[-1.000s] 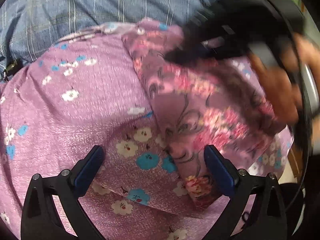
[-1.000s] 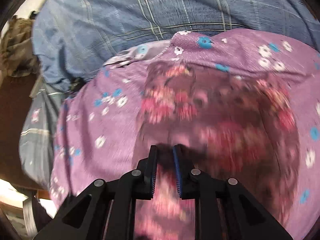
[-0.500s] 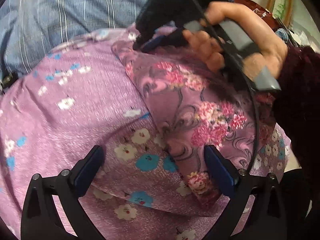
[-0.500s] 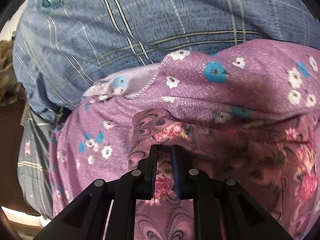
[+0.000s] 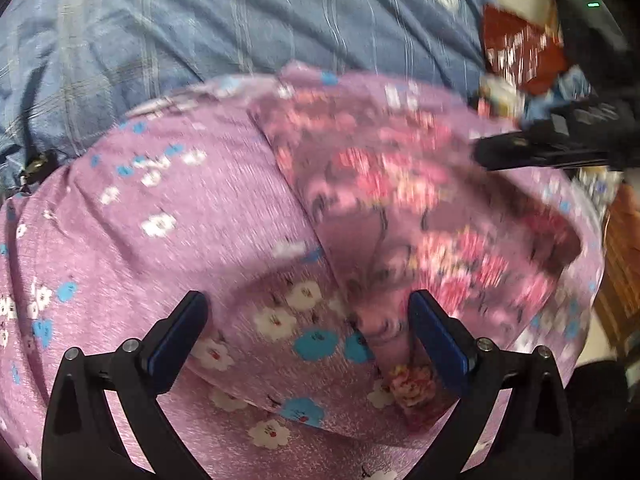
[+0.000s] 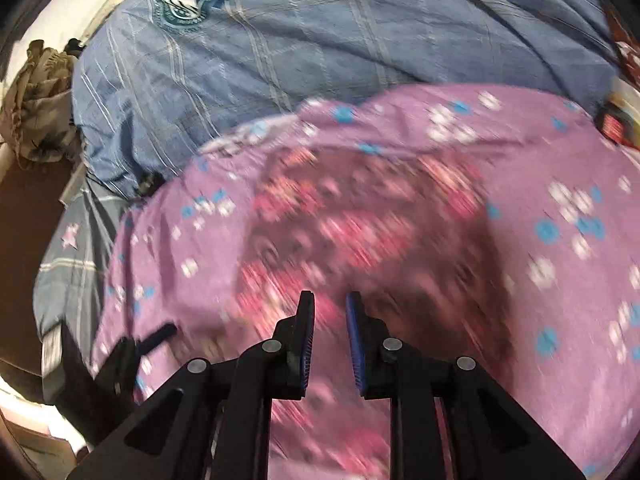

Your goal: Fold small clothes

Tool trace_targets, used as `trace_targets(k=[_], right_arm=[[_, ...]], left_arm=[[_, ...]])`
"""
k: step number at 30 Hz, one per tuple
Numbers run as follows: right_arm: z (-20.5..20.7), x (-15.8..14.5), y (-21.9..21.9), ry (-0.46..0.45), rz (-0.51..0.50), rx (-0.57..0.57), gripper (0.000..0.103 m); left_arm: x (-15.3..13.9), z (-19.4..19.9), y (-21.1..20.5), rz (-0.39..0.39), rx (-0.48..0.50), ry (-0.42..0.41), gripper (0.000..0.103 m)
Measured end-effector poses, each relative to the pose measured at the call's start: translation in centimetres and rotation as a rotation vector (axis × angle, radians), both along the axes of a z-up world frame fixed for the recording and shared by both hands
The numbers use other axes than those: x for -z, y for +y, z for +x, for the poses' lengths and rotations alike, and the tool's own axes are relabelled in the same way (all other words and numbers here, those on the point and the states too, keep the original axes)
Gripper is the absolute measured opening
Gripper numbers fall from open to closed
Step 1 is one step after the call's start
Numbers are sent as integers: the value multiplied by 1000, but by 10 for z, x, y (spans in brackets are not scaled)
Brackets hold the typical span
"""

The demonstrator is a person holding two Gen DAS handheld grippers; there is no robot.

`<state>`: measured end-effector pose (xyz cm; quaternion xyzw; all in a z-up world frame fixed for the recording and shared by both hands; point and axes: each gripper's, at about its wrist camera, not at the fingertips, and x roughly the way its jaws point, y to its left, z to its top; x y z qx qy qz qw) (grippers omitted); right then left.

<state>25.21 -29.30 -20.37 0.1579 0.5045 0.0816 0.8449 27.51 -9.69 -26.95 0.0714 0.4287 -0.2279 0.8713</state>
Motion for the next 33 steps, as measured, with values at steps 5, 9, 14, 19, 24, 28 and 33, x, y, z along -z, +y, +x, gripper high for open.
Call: trace_targets(k=[5,9,14,19,24,28,33], right_arm=[[-31,44,-15,77,-28,22,18],[-48,47,-20,67,-8,0,18],[-47,33,-20,90,-16,-3,21],[-30,9,-23,-16,-65,69,22],[-7,27,-42,22,0,157,23],[-16,46,-59,36,54,156,23],[-21,41,-56,114,-28,87,23]], left_arm=[[10,-14,-12,42,70,24,101],[10,-20,-8,34,83,21,101],[-3,-25,-3,40,91,-98,101],[-19,-26,-2,-33,76,-169,101],[-8,-10,-15,0,53,-109,101],[12,3,-24,26,63,18,103],[8,-1,-26,31,64,-7,103]])
